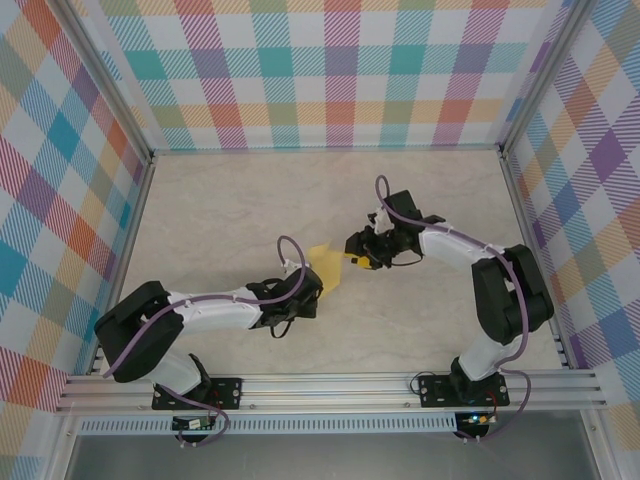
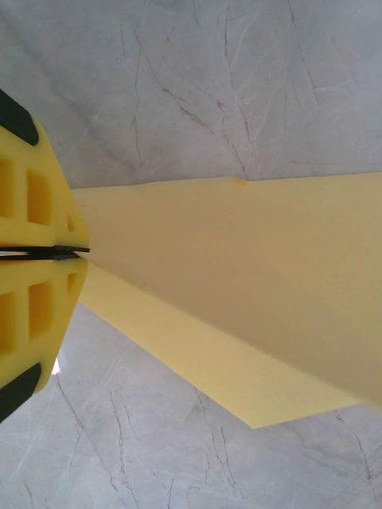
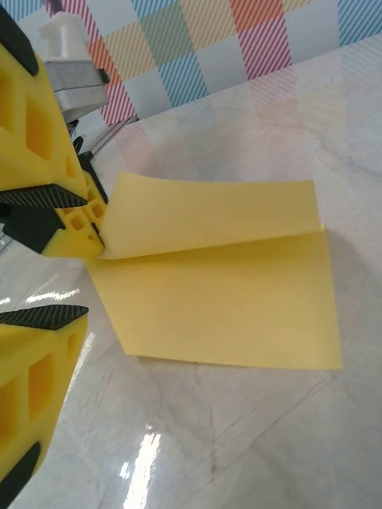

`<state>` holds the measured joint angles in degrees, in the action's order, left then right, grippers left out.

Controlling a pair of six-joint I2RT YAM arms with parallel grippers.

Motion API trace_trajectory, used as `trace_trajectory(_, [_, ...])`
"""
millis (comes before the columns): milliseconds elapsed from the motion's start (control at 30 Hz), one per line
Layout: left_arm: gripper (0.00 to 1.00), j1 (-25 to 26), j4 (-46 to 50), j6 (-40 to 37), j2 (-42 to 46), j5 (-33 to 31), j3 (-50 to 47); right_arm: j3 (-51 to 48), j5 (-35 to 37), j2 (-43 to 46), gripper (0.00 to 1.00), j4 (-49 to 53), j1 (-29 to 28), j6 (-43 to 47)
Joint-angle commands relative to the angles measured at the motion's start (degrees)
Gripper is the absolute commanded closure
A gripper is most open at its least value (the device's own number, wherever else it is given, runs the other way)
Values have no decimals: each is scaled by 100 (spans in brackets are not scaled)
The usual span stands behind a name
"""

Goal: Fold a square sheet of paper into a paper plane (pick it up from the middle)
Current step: Fourth fold the wing at the center of the table.

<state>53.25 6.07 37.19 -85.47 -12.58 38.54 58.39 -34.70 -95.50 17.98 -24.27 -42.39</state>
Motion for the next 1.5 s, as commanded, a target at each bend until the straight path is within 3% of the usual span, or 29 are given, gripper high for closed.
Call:
trace_trajectory(0, [90, -223, -571, -125, 150, 663, -220, -216, -175, 153, 60, -218, -50, 38])
trace_trajectory(167, [90, -452, -962, -142, 301, 1069, -442, -320, -233, 131, 65, -364, -215, -47])
trace_trajectory(467, [90, -862, -1374, -128, 360, 1811, -719, -278, -249, -141, 83, -899, -764, -419])
trace_trajectory(700, [90, -1163, -1669, -125, 296, 2374, -840, -227, -353, -413, 90, -1541, -1126, -810])
trace_trajectory(900, [90, -1435, -1859, -167, 78, 2860, -831, -307, -391, -608, 91, -2078, -1227, -1180])
trace_trajectory(1467, [91, -1754, -2622, 86, -383, 3476, -1065, -391, 305, -676, 93, -1916, -1257, -1400])
